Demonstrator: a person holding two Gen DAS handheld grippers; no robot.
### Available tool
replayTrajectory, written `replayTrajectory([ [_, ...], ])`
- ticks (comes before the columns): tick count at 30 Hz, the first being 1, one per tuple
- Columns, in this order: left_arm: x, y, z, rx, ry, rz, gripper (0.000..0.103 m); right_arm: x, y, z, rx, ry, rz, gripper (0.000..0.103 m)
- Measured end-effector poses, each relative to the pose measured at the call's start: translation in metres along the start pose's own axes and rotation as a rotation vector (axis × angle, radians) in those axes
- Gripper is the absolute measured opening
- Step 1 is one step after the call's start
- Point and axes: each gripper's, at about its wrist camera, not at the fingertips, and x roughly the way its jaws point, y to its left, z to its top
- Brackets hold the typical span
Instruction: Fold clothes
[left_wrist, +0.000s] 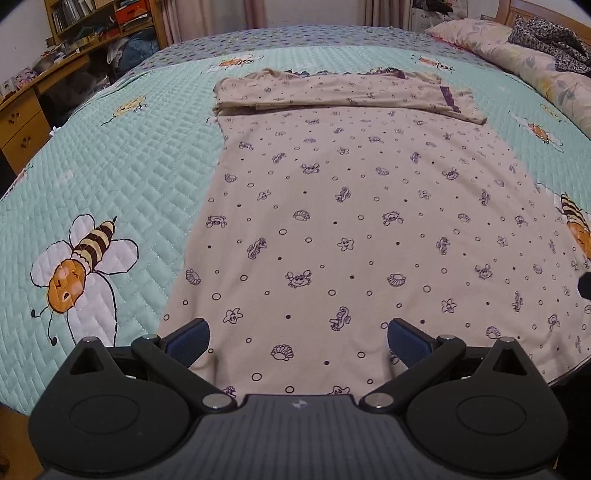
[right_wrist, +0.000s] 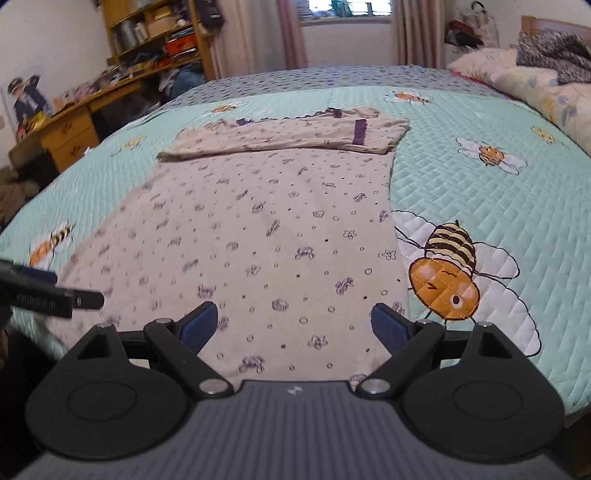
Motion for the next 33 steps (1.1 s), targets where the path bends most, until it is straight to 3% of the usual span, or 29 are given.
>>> replayTrajectory([
  [28, 0.006, 0.003, -0.003, -0.033, 0.030, -0.016, 0.102, 0.006, 0.003, -0.006, 0.017, 0.032, 0.016, 0.091],
  [33, 0.001, 0.019, -0.003, -0.066, 0.017, -0.009, 0.102, 0.003, -0.001, -0.005, 0.019, 0.031, 0.021, 0.091],
])
